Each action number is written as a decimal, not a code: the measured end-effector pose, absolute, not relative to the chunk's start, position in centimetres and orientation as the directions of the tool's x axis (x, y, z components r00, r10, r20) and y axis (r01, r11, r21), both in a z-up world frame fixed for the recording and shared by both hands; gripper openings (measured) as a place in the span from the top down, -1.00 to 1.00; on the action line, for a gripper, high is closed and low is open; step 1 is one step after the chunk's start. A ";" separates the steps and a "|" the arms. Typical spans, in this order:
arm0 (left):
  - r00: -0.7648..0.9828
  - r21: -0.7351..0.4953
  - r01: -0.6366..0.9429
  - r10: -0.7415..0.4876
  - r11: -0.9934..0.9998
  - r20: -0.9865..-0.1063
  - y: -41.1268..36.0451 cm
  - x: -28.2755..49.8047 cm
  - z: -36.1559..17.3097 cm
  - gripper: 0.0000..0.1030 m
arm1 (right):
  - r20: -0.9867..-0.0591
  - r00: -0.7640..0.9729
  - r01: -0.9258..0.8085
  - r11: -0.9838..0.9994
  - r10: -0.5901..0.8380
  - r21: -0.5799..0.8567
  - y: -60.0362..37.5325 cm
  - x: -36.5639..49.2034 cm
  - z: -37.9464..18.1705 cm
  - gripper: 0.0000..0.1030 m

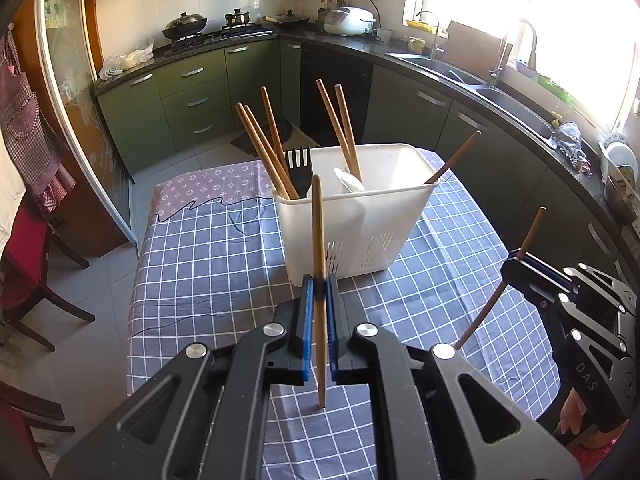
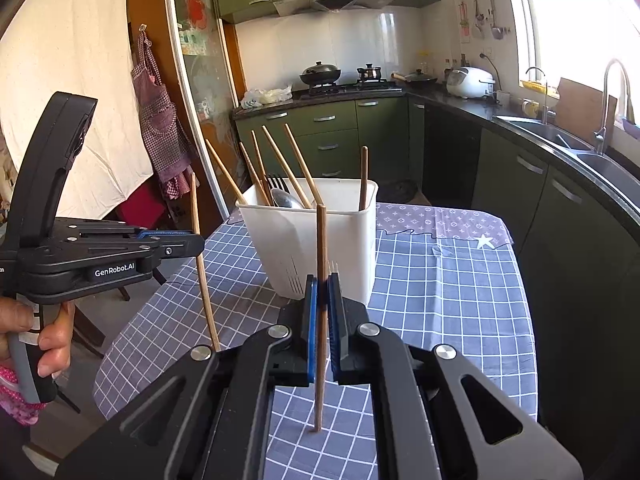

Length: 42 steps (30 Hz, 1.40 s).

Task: Organize utensils
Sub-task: 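Carry both chopsticks to the white basket and drop them inside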

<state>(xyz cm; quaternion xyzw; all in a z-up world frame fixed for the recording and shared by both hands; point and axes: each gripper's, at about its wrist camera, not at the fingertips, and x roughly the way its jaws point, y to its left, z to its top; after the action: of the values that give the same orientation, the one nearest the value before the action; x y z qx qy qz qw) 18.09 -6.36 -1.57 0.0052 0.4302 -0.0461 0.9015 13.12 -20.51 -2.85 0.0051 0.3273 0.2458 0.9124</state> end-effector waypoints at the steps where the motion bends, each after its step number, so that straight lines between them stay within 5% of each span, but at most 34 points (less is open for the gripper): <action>1: 0.626 -0.031 0.088 -0.079 0.996 -0.776 -6.4 18.1 -1.6 0.88 | -0.594 0.665 -0.447 0.878 0.453 0.170 -20.5 13.2 -2.8 0.88; 22: 0.647 -0.035 0.120 -0.104 0.992 -0.755 -6.8 18.2 0.8 0.88 | -0.563 0.672 -0.485 0.860 0.481 0.156 -18.7 14.3 0.5 0.88; 42: 0.768 -0.038 0.161 -0.149 0.986 -0.622 -7.1 17.9 12.8 0.88 | -0.368 0.760 -0.519 0.841 0.537 0.155 -18.6 15.8 14.3 0.88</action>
<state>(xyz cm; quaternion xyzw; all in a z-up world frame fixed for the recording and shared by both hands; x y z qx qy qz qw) 17.88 -7.12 12.76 0.0086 0.3302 -0.0823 0.9403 15.84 -18.64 14.27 0.0217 0.2025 0.2815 0.9377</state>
